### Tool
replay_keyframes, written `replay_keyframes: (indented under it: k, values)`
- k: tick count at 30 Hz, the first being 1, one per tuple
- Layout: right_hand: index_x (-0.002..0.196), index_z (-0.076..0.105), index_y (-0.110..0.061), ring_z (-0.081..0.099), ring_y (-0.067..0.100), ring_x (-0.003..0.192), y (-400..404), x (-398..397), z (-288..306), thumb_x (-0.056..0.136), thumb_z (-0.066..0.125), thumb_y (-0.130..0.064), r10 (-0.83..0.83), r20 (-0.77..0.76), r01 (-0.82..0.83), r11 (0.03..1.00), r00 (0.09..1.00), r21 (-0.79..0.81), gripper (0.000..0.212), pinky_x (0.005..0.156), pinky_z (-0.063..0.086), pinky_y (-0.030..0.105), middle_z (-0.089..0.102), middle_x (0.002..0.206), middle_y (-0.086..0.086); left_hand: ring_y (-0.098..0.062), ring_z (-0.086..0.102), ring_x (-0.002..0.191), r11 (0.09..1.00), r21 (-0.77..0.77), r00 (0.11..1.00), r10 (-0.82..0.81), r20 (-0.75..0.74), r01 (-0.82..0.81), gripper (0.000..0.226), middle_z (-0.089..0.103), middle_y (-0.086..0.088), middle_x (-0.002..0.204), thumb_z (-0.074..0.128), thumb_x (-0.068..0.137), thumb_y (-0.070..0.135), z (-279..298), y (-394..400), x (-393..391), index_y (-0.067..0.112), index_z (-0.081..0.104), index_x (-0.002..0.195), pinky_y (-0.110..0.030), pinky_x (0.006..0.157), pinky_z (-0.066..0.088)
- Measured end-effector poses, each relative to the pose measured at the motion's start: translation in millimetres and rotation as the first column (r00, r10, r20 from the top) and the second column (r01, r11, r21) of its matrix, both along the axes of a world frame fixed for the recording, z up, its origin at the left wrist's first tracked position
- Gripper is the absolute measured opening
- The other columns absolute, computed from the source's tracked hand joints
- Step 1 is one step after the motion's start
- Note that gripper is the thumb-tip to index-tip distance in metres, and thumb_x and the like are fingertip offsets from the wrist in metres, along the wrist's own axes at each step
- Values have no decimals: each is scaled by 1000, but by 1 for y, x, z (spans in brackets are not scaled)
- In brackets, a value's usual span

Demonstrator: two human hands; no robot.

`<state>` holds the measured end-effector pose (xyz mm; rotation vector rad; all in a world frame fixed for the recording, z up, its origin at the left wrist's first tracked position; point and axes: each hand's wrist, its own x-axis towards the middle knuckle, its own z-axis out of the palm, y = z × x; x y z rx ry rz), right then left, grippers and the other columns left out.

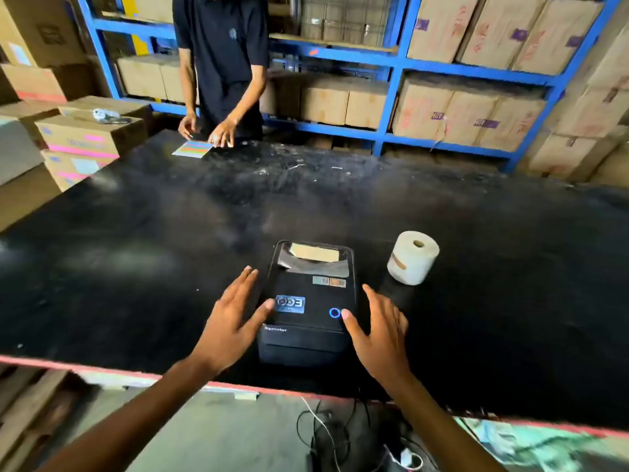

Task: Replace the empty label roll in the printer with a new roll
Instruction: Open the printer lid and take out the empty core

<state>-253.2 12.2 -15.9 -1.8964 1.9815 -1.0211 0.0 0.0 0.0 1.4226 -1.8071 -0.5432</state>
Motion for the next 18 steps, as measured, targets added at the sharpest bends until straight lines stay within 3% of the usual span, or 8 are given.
replay_keyframes:
  k: [4,6,8,11,15,18]
  values:
    - [134,43,-26,43,20,126,16,7,-26,80,52,-57,-46,233,20,993,971,115,64,109,21,37,53,131,2,-13,43,133,961,262,919,183,-350,-91,56,47,-1,142,56,91,33,-23,13,-1,20,38,143,-30,113,30]
    - [133,44,-29,45,21,124,21,11,-36,80,52,-59,-47,339,-6,988,940,155,61,111,28,38,53,133,1,-5,47,123,924,376,863,249,-440,-74,52,50,6,134,55,92,35,-34,18,-5,23,40,141,-23,105,33]
    - [130,48,-28,49,22,121,20,12,-39,81,57,-54,-60,437,-12,987,897,161,56,107,39,48,53,132,1,-2,46,119,900,435,833,270,-483,-40,51,50,10,131,53,92,37,-38,20,-10,25,42,140,-20,100,33]
    - [122,55,-28,55,23,111,22,15,-43,79,60,-52,-99,504,26,988,858,150,49,97,48,49,59,120,-1,-10,52,118,883,470,784,301,-544,-13,48,54,3,133,52,92,39,-49,21,-16,21,46,136,-28,104,40]
    - [117,61,-25,62,17,104,23,17,-48,79,60,-52,-114,540,39,988,834,149,47,90,52,37,66,112,-1,-13,53,120,876,483,772,319,-550,-18,53,55,0,134,52,90,45,-54,23,-19,20,47,136,-25,98,42]
    - [119,60,-28,58,12,107,23,17,-51,82,59,-49,-102,529,28,989,843,147,42,88,45,28,64,116,-4,-12,52,120,880,474,777,323,-540,-37,55,55,0,136,50,90,46,-56,24,-19,19,45,138,-19,92,43]
